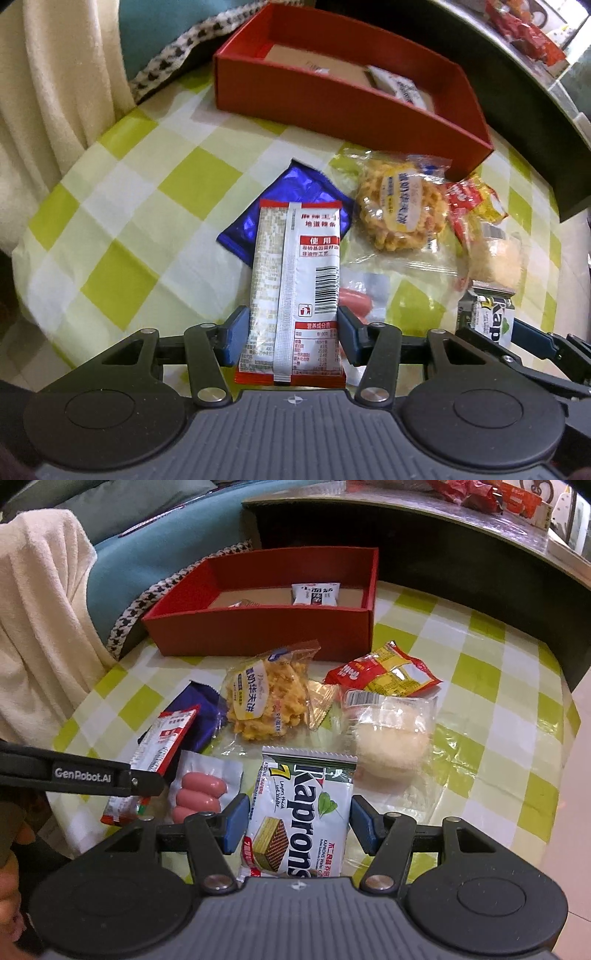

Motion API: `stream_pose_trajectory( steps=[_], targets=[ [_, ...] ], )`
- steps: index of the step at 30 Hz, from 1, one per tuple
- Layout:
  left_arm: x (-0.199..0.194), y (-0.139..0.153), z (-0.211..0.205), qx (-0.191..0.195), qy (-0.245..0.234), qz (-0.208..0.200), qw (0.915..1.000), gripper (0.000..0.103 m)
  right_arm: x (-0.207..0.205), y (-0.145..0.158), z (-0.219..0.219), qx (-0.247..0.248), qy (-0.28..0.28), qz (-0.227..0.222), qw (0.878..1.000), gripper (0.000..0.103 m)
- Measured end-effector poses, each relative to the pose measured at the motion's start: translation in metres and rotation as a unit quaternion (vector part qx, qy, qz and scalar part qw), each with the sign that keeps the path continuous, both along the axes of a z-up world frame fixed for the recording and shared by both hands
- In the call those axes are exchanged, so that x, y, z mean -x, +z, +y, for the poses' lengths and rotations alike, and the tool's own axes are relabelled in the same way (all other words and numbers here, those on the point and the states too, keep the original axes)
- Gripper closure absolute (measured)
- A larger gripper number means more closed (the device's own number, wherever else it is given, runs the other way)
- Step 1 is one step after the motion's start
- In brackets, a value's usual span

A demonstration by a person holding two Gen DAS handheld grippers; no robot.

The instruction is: Organize snacks

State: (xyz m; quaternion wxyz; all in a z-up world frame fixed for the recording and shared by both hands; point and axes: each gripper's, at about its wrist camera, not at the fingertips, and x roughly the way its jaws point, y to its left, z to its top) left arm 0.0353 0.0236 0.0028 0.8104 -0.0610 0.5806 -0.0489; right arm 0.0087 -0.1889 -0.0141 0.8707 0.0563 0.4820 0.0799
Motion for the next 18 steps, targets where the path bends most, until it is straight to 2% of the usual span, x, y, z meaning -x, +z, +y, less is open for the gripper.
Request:
stream_pose_trajectory(
  steps=[10,16,18],
  targets=[
    [-0.003,0.003,0.003,0.02,-0.004,-0.01,0.9997,0.045,-0.006,-0.004,0.001,-0.004,0.0,0.006,1.0,0.042],
    [-0.014,-0.033,0.002,-0.006,0.005,0.02,0.9998,0.046,-0.006,-0.012,0.004,0.004,0.004,0.018,1.0,0.042],
    [-0.017,-0.036,0.001,-0.013,0.005,0.012,0.9998,0.045,-0.007,-0.016,0.003,0.004,0.005,0.023,1.0,0.042]
  ],
)
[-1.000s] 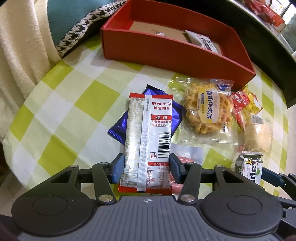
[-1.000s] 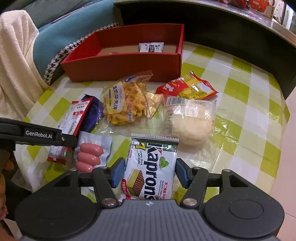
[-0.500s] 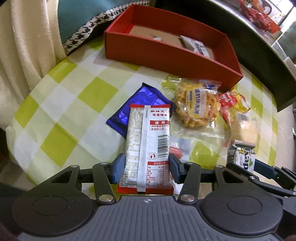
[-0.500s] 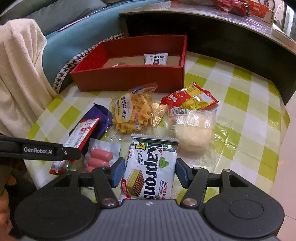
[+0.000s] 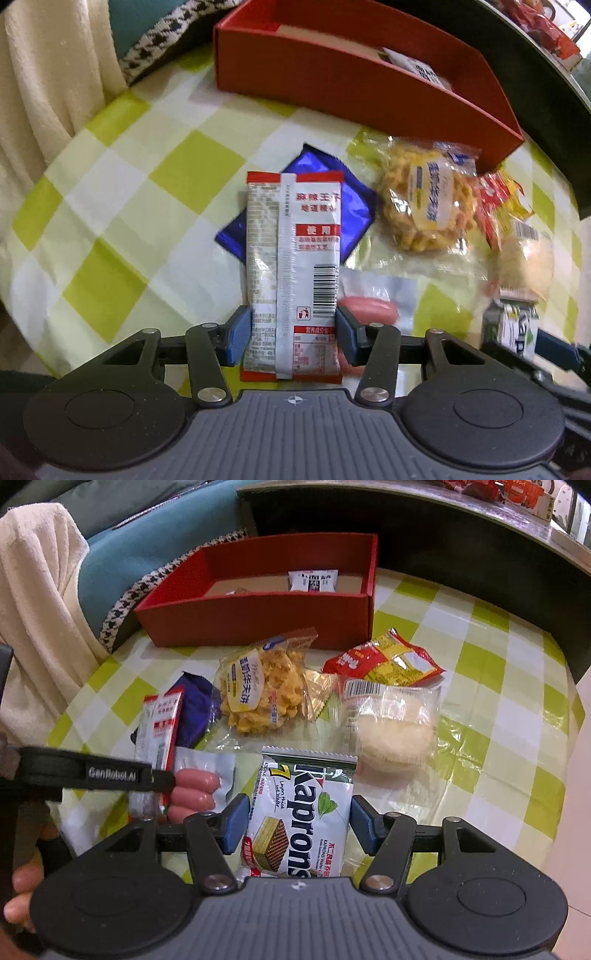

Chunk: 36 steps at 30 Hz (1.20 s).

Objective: Organize snacks
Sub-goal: 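Lift both held packets and carry them over the red box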

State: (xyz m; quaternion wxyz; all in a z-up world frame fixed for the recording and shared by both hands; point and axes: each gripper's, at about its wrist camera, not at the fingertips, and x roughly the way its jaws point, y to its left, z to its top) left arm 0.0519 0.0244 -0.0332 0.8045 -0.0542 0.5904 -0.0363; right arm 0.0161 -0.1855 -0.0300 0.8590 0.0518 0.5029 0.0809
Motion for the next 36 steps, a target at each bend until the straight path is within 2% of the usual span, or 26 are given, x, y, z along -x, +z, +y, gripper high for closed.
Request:
stream_pose_trajectory(
  steps=[6,8,10,12,16,19,26,31,36],
  targets=[
    [-0.01,-0.008,-0.001,-0.003,0.011,0.0,0.9999,0.035,-0.004,-0.005,0.004,-0.001,0.009,0.007,1.0,0.042],
    [-0.013,-0.008,0.001,0.007,0.018,-0.003,0.9998,0.026,-0.004,-0.005,0.005,-0.001,0.012,0.007,1.0,0.042],
    [-0.015,-0.008,0.001,0.005,0.022,-0.006,0.9997,0.032,-0.004,-0.005,0.005,-0.001,0.013,0.005,1.0,0.042],
    [-0.014,-0.008,0.0,-0.013,0.019,-0.011,0.9997,0.039,-0.004,-0.002,0.003,-0.002,0.011,0.001,1.0,0.042],
    [-0.006,-0.006,0.003,-0.014,0.025,-0.004,0.9996,0.045,-0.002,0.006,0.001,-0.005,0.006,-0.012,1.0,0.042],
    [0.002,0.003,0.005,-0.014,0.026,-0.012,0.9995,0.046,-0.001,0.013,0.0,-0.009,0.004,-0.024,1.0,0.042],
    [0.006,0.034,0.003,0.015,0.023,-0.049,0.9984,0.046,-0.01,0.031,-0.002,-0.019,-0.002,-0.052,0.998,0.042],
    [-0.005,0.058,-0.004,0.038,0.01,-0.078,0.9962,0.046,-0.029,0.045,-0.003,-0.03,-0.016,-0.074,0.997,0.042],
    [-0.028,0.069,-0.013,0.056,0.001,-0.094,0.994,0.046,-0.055,0.055,-0.001,-0.037,-0.018,-0.089,0.995,0.042]
  ],
)
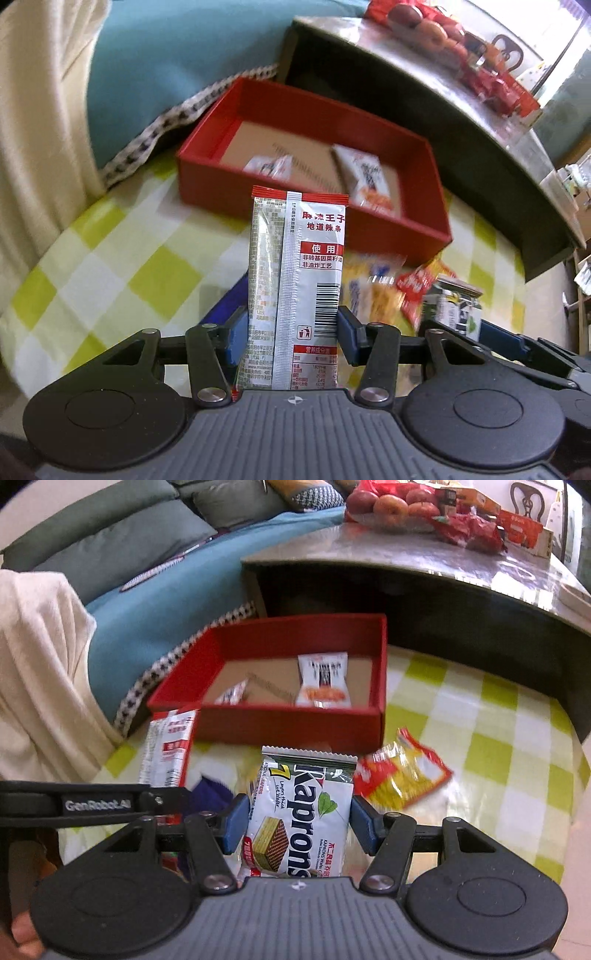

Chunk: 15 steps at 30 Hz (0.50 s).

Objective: Organize snacks
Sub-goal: 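Lift both held packets and carry them over the red box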

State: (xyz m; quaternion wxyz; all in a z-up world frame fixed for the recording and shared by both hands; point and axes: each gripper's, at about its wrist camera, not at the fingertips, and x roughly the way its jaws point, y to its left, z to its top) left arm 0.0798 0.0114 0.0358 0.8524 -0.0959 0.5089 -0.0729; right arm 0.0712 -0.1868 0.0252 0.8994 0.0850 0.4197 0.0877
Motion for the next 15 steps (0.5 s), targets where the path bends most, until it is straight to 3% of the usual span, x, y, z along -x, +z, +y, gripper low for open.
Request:
stream_pose_trajectory(
  steps=[15],
  targets=[
    [-0.095,0.003,-0.017,0.017,0.012,-0.019,0.9996,0.045,-0.087,0.004,-0.008,0.007,-0.014,-0.031,0.999,0.042]
  ],
)
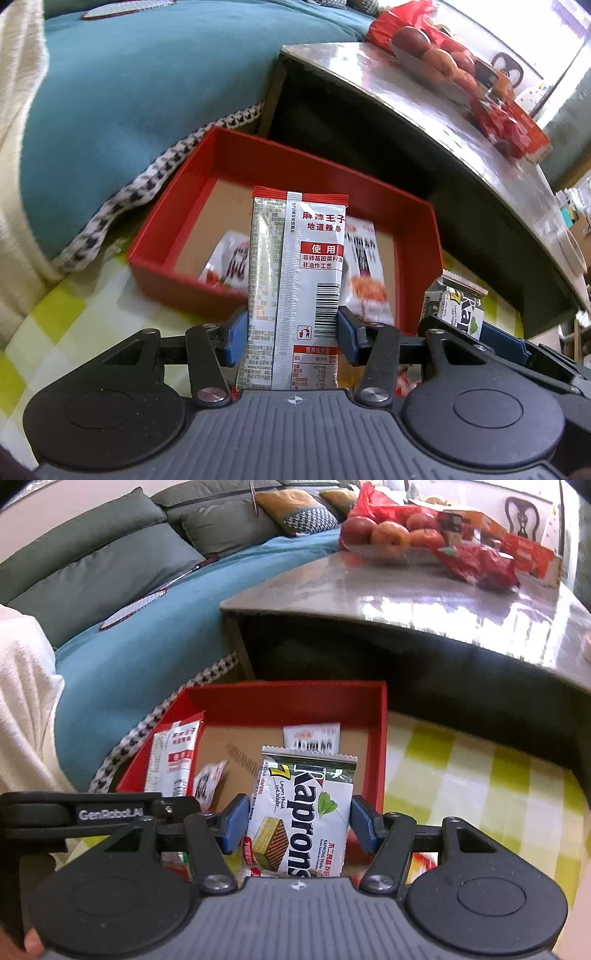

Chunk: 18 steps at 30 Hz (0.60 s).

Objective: Organize snacks
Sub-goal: 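Lift both held packets and carry them over the red box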

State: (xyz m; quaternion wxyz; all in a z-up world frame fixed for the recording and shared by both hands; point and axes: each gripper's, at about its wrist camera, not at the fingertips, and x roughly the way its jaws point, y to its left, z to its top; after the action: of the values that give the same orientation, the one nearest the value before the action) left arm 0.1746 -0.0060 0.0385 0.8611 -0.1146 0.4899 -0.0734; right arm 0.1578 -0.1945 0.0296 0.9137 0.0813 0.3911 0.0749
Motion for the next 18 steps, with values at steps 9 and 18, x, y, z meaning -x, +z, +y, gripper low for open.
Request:
stream_pose_trajectory(
  steps=[9,18],
  targets=[
    [-0.038,-0.002,-0.012,-0.024,0.008,-0.012,0.9996,0.045,-0.039,-0.009,0.004,0.016,0.001,-0.006,1.0,0.042],
    [-0.059,-0.011,-0.017,-0.051,0.017,-0.016,0.9984,0.045,-0.063,-0.024,0.007,0.027,0.002,0.001,1.0,0.042]
  ],
)
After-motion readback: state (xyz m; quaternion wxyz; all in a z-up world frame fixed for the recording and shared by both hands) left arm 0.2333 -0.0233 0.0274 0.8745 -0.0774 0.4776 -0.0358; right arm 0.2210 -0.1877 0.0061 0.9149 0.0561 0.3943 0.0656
